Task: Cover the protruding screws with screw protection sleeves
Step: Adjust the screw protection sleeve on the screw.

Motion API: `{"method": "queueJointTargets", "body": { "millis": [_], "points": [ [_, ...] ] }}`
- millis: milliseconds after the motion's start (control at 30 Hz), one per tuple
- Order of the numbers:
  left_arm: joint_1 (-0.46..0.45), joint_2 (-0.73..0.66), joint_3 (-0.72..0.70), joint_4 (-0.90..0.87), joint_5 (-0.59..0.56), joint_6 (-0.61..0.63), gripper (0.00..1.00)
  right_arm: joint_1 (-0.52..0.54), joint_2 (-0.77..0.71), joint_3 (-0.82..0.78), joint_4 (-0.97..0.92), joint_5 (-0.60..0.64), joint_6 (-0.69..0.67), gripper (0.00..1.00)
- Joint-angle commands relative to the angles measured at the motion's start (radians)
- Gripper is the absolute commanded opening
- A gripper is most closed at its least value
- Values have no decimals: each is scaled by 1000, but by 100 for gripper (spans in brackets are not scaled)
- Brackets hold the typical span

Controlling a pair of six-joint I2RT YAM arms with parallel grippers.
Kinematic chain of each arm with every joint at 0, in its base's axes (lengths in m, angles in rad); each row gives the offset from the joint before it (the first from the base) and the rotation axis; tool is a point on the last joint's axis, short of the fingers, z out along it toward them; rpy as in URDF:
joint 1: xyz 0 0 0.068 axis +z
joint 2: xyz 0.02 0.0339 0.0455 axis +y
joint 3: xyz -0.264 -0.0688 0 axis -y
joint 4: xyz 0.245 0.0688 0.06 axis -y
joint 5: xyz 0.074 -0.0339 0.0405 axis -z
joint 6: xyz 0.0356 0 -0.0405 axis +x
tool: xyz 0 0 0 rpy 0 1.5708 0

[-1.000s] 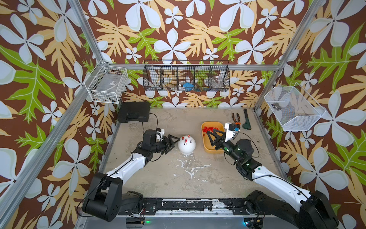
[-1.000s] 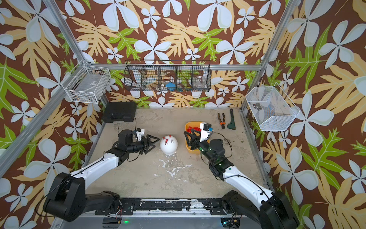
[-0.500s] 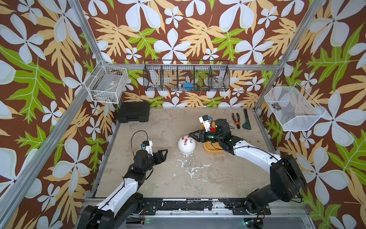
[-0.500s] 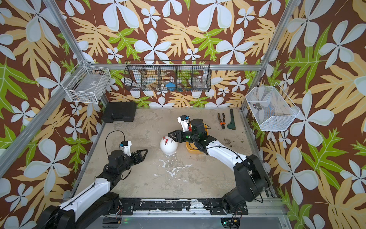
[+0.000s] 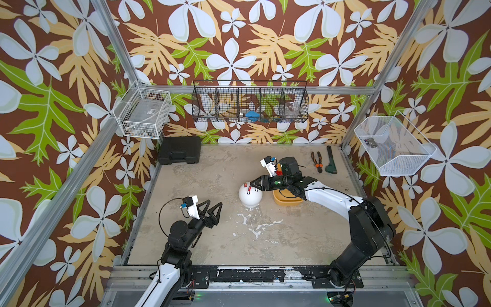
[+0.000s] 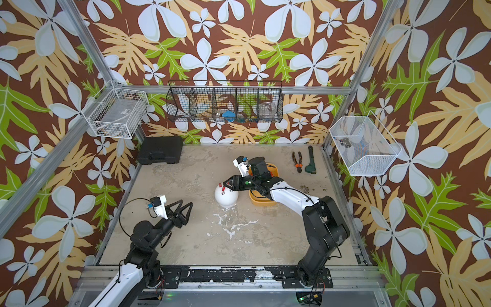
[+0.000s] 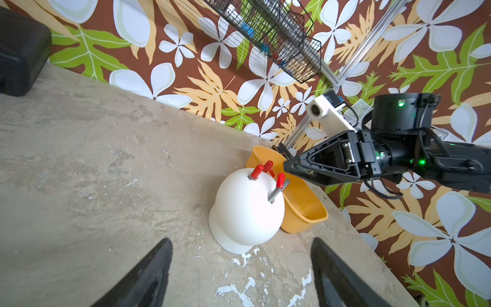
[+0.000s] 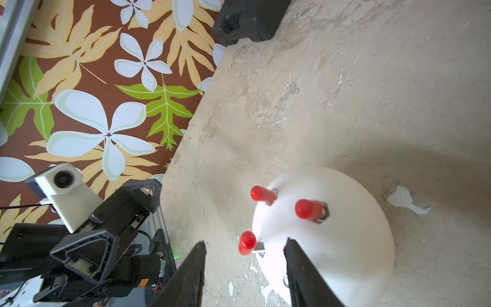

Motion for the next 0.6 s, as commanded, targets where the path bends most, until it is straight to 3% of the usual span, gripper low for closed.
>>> {"method": "queueJointTargets", "body": {
  "millis": [0, 567],
  "points": [
    [2, -17, -49, 5, 5, 23, 83, 9, 16, 20, -21, 2, -36, 51],
    [1, 21, -44, 26, 16, 24, 83, 35, 60, 54, -19, -6, -42, 48]
  ]
}}
